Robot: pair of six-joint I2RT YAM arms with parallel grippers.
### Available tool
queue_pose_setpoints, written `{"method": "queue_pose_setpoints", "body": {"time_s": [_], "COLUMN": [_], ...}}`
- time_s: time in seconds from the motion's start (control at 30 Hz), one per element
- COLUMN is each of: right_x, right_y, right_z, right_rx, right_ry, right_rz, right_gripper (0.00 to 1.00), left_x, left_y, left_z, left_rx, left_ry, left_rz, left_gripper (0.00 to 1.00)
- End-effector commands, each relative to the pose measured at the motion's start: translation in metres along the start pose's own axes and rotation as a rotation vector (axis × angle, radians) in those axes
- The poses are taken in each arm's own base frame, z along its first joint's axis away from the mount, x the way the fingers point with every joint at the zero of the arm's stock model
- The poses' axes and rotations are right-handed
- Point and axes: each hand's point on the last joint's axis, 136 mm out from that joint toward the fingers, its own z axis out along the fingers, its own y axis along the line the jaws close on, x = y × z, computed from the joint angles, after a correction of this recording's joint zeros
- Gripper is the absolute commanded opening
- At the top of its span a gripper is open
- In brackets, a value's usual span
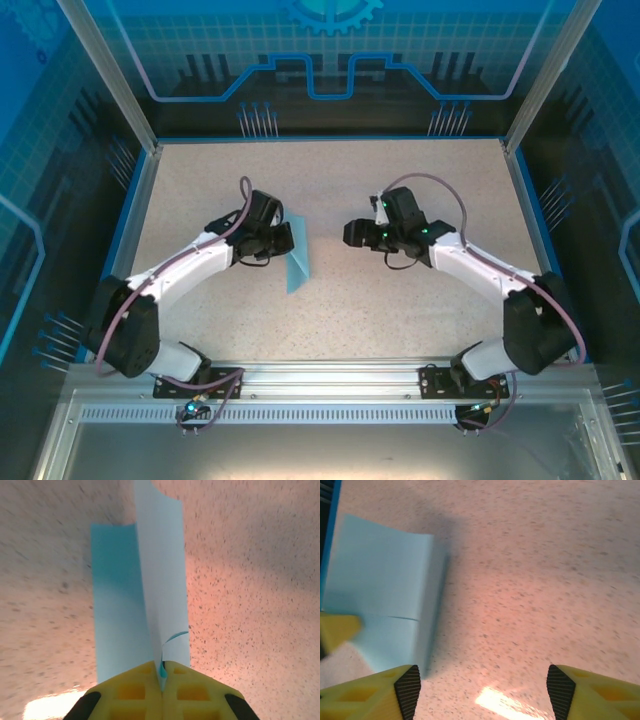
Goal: Fold a paper plane with a square sheet of paper (pick it up from the middle)
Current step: Turn over the paper at the center of the table.
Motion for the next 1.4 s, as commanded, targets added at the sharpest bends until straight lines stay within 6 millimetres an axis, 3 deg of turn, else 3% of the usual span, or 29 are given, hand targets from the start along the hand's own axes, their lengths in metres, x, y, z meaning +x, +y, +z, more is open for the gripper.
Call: {"method": "queue_pose_setpoints", "body": {"time_s": [0.0, 0.13, 0.23, 0.4, 0.57, 0.97, 1.17, 1.37], "right_x": [0.016, 0.024, 0.029, 0.033, 0.035, 0.051, 0.056, 0.057], "right_y": [-0.039, -0.051, -0.06, -0.07, -0.08, -0.126, -0.13, -0.127], "right_z": [-0.008, -0.016, -0.02, -0.029, -0.037, -0.064, -0.063, -0.057], "right_rx": [0.133, 0.171, 0.201, 0.238, 0.272, 0.39, 0.392, 0.372], "right_ry": [-0.008, -0.03, -0.042, -0.064, -0.072, -0.135, -0.115, -0.09], "right_rz": [0.032, 0.031, 0.04, 0.06, 0.098, 0.291, 0.309, 0.307], "right_gripper": [0.76, 0.84, 0.91, 0.94, 0.94, 0.93, 0.93, 0.93], "left_x": [-0.002, -0.014, -0.017, -0.01, 0.003, 0.052, 0.056, 0.056], "left_y": [0.041, 0.049, 0.047, 0.036, 0.024, -0.003, -0.02, -0.033], "left_z": [-0.033, -0.052, -0.05, -0.02, 0.017, 0.09, 0.103, 0.102], "left_rx": [-0.279, -0.451, -0.562, -0.733, -0.798, -0.655, -0.573, -0.517], "left_ry": [-0.033, -0.09, -0.096, -0.064, -0.022, 0.14, 0.167, 0.183], "left_rz": [0.097, 0.17, 0.235, 0.345, 0.404, 0.313, 0.289, 0.286], "left_gripper": [0.03, 0.04, 0.04, 0.05, 0.05, 0.1, 0.17, 0.31]}}
